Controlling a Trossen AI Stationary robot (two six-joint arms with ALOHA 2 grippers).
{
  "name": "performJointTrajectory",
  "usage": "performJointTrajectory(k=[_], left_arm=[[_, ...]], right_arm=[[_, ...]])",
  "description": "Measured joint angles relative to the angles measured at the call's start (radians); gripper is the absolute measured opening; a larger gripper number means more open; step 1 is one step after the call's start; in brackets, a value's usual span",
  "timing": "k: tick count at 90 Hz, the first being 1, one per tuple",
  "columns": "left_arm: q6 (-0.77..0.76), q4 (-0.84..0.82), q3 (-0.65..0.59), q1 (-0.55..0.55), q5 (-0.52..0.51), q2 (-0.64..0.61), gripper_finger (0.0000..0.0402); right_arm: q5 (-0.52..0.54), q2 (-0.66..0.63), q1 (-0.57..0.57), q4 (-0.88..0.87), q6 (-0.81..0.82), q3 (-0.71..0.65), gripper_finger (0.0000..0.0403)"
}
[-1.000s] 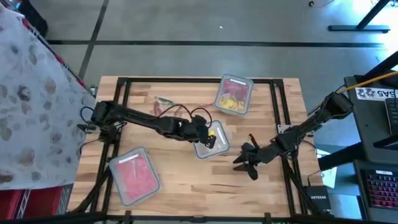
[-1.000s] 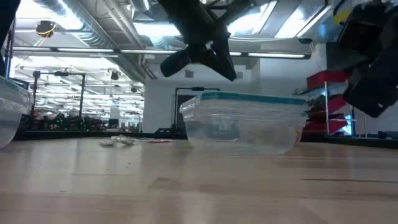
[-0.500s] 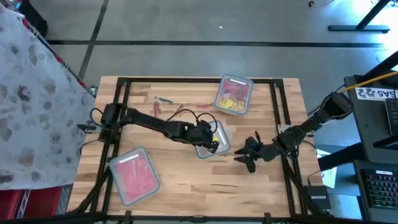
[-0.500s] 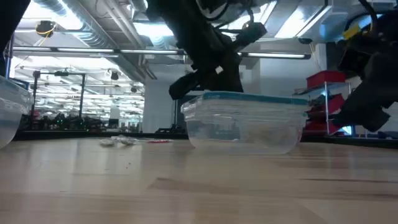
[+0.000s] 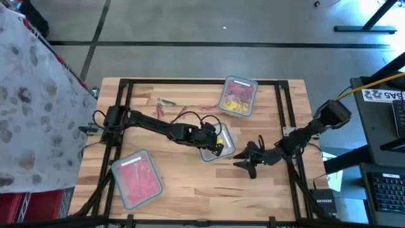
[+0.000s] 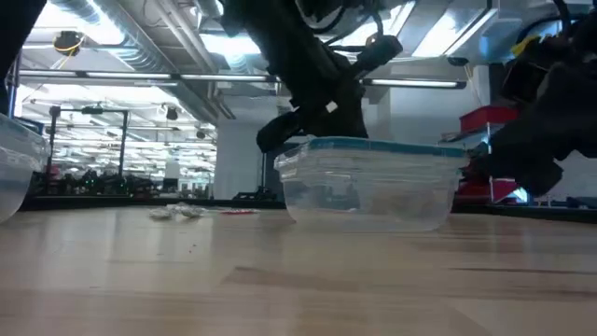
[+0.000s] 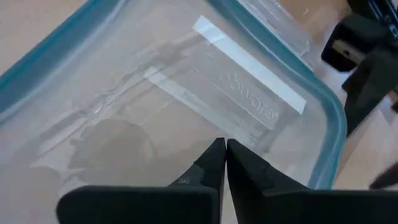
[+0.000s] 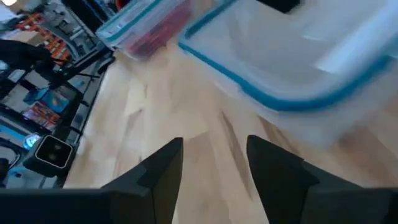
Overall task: Sort candy
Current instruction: Open the square transparent bin
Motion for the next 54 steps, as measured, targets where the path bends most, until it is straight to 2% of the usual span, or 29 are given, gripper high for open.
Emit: performJointTrajectory(k=[12,20,36,54], left_arm=[[0.003,-0.006,0.000,0.000,0.001,0.001,0.0000],[0.003,-0.009,0.000,-0.002,0.003,0.001,0.0000],[-0.004,-0.018,0.000,-0.014,0.000,0.026,0.0000],[-0.036,-0.011,0.002,-0.034,0.003,0.057,0.0000]], right_arm=[[0.033,0.152,-0.001,0.071,0.002,0.046,0.0166],[0.091,0.237,-0.001,0.150,0.030,0.061,0.0166],[0.191,0.349,-0.001,0.334,0.037,0.065,0.0166],[0.177,0.453,-0.002,0.377,0.027,0.133,0.0166]])
